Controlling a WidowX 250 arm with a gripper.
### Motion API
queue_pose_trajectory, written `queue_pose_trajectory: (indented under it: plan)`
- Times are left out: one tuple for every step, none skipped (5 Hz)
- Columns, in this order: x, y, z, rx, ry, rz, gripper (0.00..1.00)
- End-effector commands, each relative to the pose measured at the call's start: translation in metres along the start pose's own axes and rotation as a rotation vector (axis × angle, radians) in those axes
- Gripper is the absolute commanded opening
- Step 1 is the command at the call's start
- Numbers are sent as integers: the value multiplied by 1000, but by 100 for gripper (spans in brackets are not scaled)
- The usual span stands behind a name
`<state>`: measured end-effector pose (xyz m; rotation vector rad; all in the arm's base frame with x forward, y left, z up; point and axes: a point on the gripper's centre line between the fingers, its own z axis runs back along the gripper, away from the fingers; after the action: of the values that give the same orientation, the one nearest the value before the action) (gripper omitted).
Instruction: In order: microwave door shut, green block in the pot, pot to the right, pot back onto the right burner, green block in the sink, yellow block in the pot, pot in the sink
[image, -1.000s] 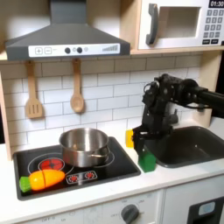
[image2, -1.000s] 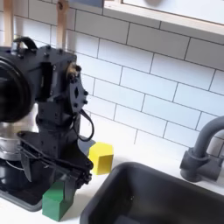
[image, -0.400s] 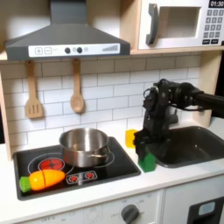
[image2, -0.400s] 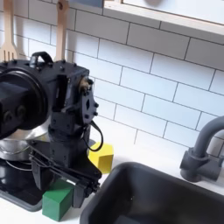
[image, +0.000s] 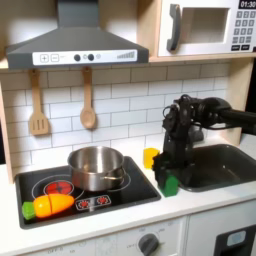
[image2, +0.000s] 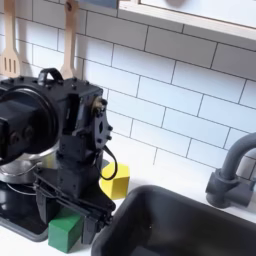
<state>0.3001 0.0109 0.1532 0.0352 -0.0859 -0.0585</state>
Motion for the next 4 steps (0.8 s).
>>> queue_pose_trajectory:
  plan:
    - [1, -3, -10, -18, 19, 3, 100]
    - [2, -1, -12, -23, 24, 11, 100]
    - [2, 1, -15, -24, 31, 10, 100]
    - [0, 5, -19, -27, 45, 17, 100]
